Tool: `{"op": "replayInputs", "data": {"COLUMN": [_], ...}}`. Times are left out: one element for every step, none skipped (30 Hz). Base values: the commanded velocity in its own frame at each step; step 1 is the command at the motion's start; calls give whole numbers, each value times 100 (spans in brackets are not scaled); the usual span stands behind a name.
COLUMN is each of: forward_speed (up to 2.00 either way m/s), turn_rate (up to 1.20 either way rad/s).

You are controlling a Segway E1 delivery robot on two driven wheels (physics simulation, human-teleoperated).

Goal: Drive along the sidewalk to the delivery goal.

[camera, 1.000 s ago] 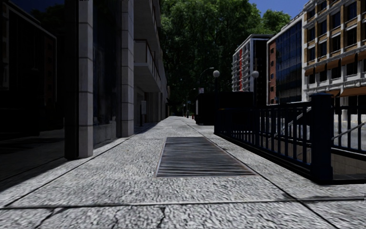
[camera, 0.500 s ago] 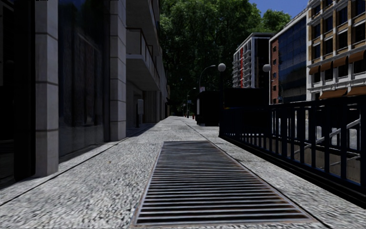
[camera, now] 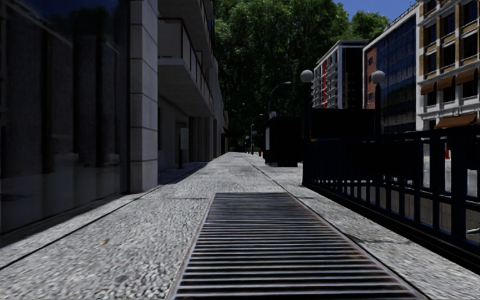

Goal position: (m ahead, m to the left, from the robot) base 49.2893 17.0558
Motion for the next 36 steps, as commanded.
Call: {"op": "replayInputs", "data": {"forward_speed": [200, 200, 200, 200, 200, 200, 200, 200, 200, 200, 200, 200, 200, 200, 200, 200, 200, 200, 200, 200, 200, 200, 200, 200, 200, 200, 200, 200, 200, 200, 200, 200, 200, 200, 200, 200], "turn_rate": [23, 23, 23, 24, 16, 0, 0, 0, 0, 0, 0, 0, 0, 0, 0, 0, 0, 0, 0, 0, 0, 0, 0, 0, 0, 0, 0, 0, 0, 0, 0, 0, 0, 0, 0, 7]}}
